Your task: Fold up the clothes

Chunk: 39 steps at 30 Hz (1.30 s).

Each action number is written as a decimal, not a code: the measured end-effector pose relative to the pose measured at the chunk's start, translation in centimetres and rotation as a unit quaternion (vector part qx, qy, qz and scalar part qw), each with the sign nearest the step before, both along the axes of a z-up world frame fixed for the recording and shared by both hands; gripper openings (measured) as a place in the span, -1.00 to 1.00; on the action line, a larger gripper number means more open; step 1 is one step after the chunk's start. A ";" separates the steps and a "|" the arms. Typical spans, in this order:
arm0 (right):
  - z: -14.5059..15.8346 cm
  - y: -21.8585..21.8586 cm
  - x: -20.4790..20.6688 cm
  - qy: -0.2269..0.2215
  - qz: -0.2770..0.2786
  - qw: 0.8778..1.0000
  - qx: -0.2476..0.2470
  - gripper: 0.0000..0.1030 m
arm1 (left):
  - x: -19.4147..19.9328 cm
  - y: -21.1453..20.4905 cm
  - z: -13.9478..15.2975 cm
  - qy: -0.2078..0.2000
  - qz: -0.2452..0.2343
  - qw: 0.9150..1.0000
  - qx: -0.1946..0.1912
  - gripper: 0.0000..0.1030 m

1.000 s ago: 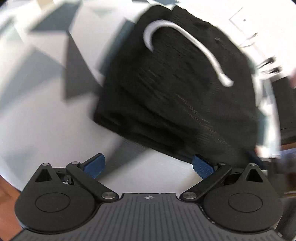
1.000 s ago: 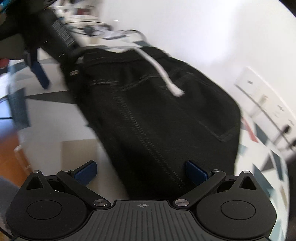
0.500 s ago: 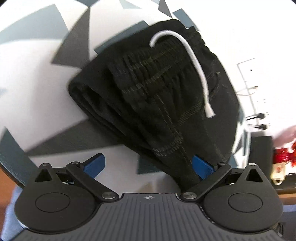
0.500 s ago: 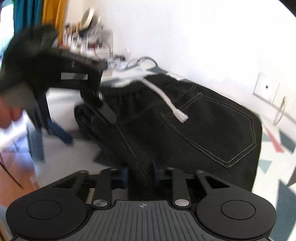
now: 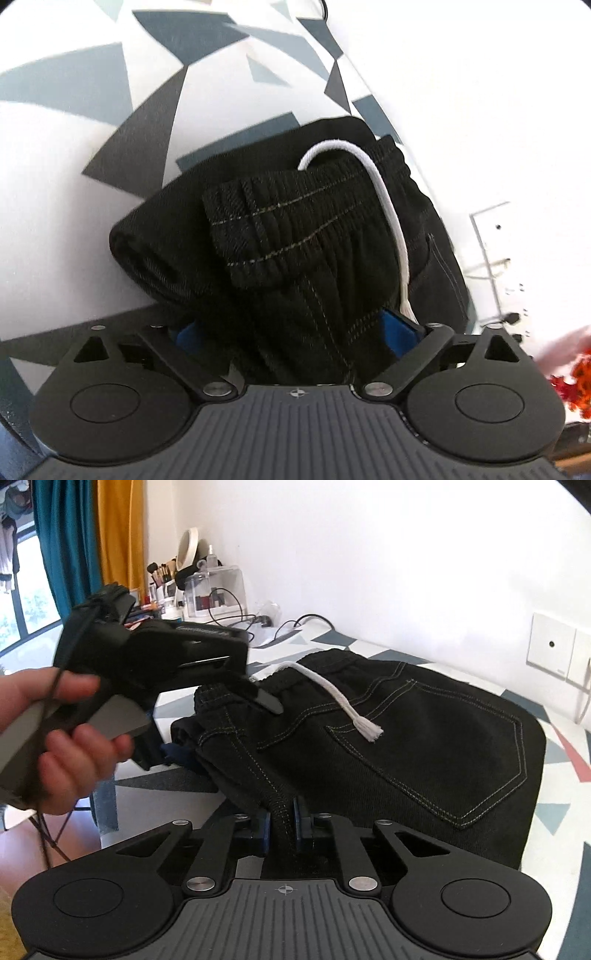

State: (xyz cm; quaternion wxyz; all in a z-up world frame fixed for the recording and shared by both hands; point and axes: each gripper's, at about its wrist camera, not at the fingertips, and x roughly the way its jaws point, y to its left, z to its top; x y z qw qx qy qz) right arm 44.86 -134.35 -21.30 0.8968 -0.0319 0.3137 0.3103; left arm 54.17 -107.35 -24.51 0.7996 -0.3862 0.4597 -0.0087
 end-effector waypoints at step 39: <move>-5.2 -9.0 18.1 0.110 -0.300 0.945 0.064 0.99 | 4.1 -3.5 0.2 -0.084 -0.320 0.912 0.242 0.99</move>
